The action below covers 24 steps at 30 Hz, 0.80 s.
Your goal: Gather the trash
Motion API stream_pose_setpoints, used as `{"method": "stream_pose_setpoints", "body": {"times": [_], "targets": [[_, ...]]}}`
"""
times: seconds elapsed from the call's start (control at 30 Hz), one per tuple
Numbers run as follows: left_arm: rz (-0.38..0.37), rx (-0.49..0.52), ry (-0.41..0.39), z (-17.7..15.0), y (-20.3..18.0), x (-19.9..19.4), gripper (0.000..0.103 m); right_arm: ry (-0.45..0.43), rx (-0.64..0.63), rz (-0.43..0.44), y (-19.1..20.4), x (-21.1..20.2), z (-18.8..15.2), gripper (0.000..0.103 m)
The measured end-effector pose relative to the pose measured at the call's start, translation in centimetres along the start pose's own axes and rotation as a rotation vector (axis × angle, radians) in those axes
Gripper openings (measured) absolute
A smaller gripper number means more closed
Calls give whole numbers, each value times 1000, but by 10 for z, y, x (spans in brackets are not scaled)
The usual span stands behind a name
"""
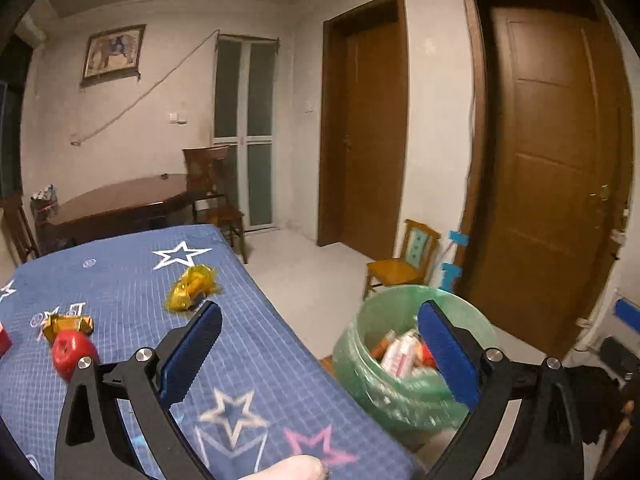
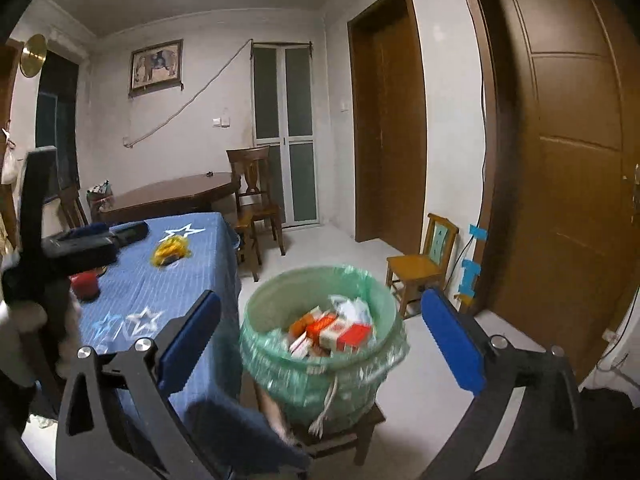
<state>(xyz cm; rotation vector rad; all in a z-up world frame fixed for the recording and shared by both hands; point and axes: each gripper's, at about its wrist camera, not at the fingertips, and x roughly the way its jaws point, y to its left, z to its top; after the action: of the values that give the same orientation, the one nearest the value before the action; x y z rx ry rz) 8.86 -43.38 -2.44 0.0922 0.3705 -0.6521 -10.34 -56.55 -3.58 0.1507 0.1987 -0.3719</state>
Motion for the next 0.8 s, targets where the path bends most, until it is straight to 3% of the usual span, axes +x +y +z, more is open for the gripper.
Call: {"method": "stream_pose_setpoints", "body": {"times": [0.37,0.8], "targets": [[-27,51,10,-31,-21,-54,98,37,26,-1,4,-43,-28,97],[-26,113,21,-41,-38,-60,98,39,26,10,12,-43,-28,97]]}}
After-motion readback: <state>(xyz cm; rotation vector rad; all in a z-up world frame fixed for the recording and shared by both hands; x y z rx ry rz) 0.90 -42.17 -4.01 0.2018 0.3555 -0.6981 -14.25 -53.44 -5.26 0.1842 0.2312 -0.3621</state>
